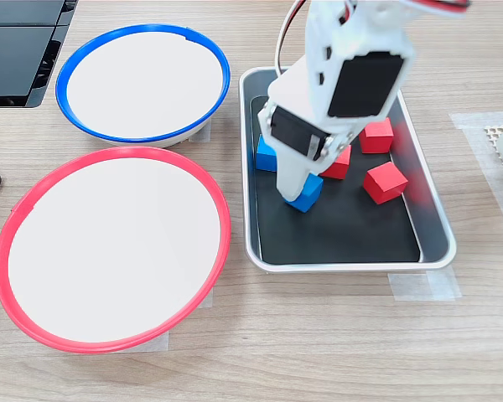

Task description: Move six blocks tray to matching dishes

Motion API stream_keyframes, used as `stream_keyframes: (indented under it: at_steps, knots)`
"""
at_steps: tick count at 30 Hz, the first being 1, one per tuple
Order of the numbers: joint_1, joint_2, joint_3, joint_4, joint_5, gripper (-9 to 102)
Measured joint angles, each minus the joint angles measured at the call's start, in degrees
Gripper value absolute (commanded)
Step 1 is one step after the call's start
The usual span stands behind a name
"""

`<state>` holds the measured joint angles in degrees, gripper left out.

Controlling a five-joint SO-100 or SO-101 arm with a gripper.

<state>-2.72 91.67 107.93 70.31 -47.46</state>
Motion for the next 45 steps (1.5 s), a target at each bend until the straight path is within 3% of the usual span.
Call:
stream_keyframes:
  at_steps: [4,7,14,17,19,21,23,28,31,35,42,45]
  knots:
    - [1.2,8.5,-5.4,7.4,-2.7,0]
    - [6.0,9.1,-12.2,7.0,-4.5,0]
    - [14.5,-8.1,-25.6,-8.6,-7.8,0]
    - [15.5,-16.5,-27.9,-14.4,-12.3,17]
    - [16.6,-19.6,-28.3,-16.3,-16.2,20]
    - [17.2,-20.7,-28.4,-17.1,-19.4,18]
    - [16.9,-20.7,-28.5,-16.9,-20.9,4]
    - [16.8,-15.6,-28.5,-8.3,-28.0,1]
    - [15.5,-7.8,-26.8,1.2,-35.2,2]
    - [15.3,2.7,-17.8,8.4,-43.3,13]
    - [12.8,6.6,-2.3,3.7,-46.8,18]
    - [12.6,3.7,1.3,-3.7,-46.2,19]
